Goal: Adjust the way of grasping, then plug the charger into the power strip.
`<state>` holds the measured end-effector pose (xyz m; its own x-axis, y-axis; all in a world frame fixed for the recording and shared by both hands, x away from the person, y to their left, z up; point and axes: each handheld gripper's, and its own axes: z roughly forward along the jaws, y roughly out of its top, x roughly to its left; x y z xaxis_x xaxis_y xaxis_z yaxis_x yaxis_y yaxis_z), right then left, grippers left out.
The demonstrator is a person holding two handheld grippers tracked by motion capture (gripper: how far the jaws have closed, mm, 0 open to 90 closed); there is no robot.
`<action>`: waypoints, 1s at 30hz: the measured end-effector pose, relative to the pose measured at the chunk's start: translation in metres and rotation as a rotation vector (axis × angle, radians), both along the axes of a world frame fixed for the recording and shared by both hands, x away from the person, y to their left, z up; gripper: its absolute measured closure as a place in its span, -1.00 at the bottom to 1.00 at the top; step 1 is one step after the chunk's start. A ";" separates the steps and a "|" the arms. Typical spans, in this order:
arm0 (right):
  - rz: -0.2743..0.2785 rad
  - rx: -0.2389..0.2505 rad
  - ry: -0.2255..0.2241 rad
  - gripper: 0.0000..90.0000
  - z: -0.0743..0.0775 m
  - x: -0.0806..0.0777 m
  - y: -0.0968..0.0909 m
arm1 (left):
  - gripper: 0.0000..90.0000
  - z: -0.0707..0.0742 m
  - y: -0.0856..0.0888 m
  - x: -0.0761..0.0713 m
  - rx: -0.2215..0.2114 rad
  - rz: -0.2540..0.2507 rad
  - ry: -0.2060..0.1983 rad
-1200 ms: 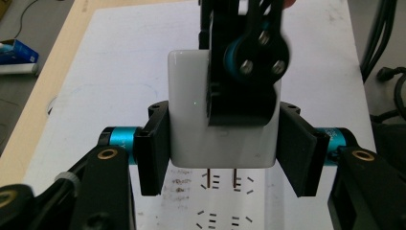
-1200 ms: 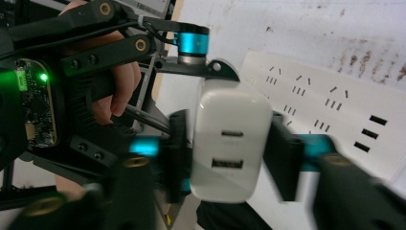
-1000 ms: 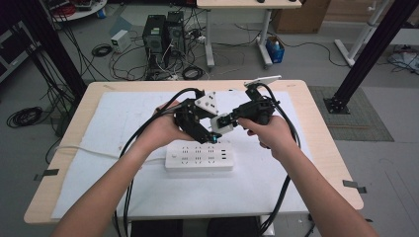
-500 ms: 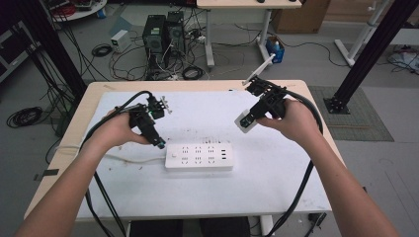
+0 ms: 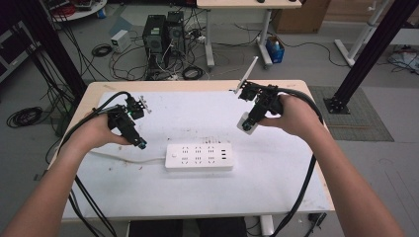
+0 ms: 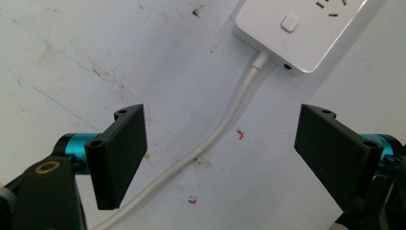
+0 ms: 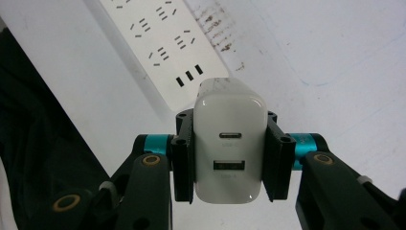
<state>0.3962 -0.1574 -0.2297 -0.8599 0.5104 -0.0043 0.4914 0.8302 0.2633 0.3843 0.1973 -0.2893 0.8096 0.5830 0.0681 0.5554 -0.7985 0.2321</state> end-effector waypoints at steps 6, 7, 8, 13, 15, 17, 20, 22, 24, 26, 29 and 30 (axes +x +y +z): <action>0.053 -0.008 -0.004 0.38 -0.005 0.003 0.007 | -0.58 0.004 0.000 -0.005 -0.005 -0.017 0.003; 0.060 -0.008 -0.005 0.38 -0.007 0.004 0.009 | -0.58 0.004 0.001 -0.006 -0.002 -0.023 0.004; 0.065 -0.014 -0.004 0.38 -0.009 0.005 0.011 | -0.58 0.004 0.001 -0.007 -0.010 -0.016 0.000; 0.142 -0.018 -0.005 0.38 -0.027 0.011 0.027 | -0.58 0.002 0.006 -0.012 -0.018 -0.013 -0.015; 0.185 -0.025 -0.013 0.38 -0.037 0.013 0.035 | -0.58 0.001 0.008 -0.014 -0.020 -0.012 -0.017; 0.226 -0.031 -0.011 0.38 -0.047 0.014 0.041 | -0.58 -0.001 0.010 -0.015 -0.022 -0.012 -0.017; 0.275 -0.048 -0.005 0.38 -0.063 0.016 0.051 | -0.58 -0.004 0.013 -0.017 -0.014 -0.009 -0.018; 0.300 -0.068 -0.009 0.38 -0.072 0.016 0.058 | -0.58 -0.005 0.014 -0.017 -0.018 -0.013 -0.017; 0.313 -0.078 -0.006 0.38 -0.078 0.016 0.064 | -0.58 -0.006 0.015 -0.018 -0.022 -0.011 -0.019; 0.340 -0.077 -0.003 0.38 -0.085 0.018 0.073 | -0.58 -0.008 0.015 -0.019 -0.024 -0.014 -0.020; 0.375 -0.079 0.008 0.38 -0.093 0.019 0.084 | -0.58 -0.011 0.016 -0.021 -0.025 -0.017 -0.015; 0.386 -0.083 0.006 0.38 -0.095 0.019 0.086 | -0.58 -0.012 0.017 -0.021 -0.021 -0.020 -0.012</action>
<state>0.4147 -0.0710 -0.3251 -0.9887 0.1475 -0.0268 0.1400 0.9726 0.1854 0.3631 0.2139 -0.3014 0.8201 0.5684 0.0659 0.5367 -0.8041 0.2558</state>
